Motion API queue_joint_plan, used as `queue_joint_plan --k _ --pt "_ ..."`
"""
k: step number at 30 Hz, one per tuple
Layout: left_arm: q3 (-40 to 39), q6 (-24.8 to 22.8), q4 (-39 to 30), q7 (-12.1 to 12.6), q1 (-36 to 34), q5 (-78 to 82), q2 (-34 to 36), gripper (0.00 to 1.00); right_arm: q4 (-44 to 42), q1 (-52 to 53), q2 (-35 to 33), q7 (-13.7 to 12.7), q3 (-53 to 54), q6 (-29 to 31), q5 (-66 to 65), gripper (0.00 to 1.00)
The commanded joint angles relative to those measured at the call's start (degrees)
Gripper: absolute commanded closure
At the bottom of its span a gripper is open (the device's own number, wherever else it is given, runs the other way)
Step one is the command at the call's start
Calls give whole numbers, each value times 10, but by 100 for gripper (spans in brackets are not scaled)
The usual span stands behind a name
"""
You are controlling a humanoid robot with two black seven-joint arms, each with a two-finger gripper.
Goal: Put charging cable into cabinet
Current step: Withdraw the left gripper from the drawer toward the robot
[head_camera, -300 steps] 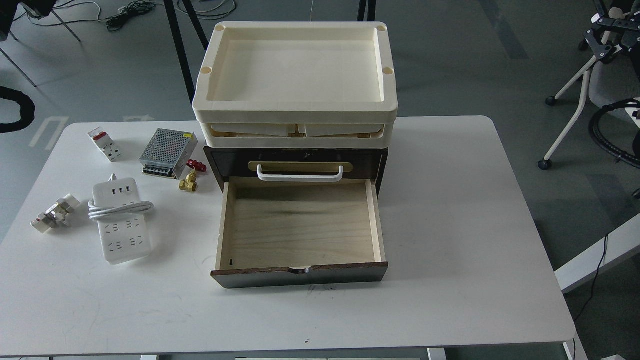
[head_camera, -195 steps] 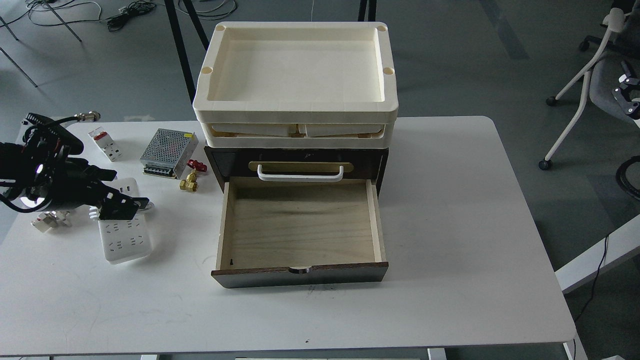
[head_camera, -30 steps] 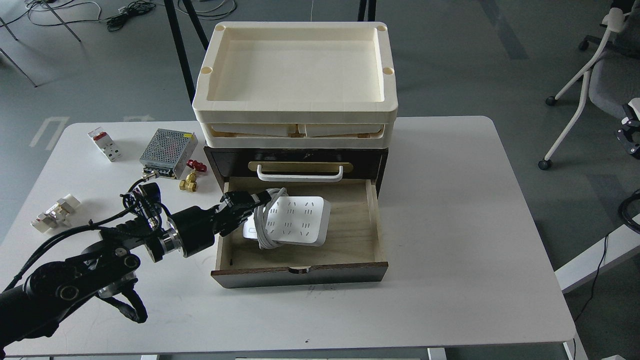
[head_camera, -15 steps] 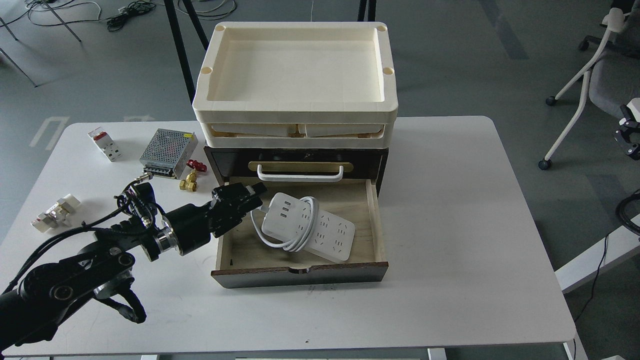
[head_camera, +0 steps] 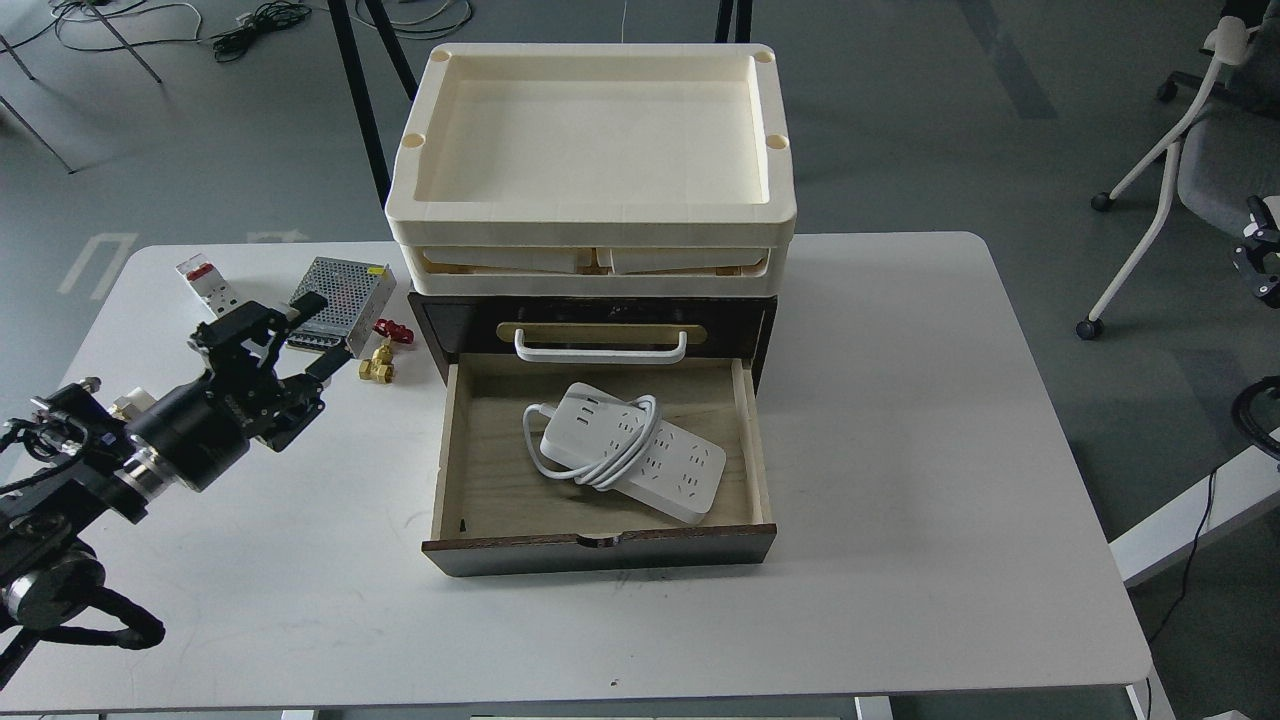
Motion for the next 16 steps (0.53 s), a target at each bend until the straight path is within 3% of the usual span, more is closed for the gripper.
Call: queue_joint_plan --k 1,8,16 --pt "-95 0 81 0 -1 -80 4 24 61 7 -1 0 23 0 0 0" --pt "-103 0 197 0 -155 -147 37 22 183 49 1 -1 39 0 -12 0" --pt "-102 0 197 0 -181 -146 20 20 188 65 53 0 63 0 -35 0"
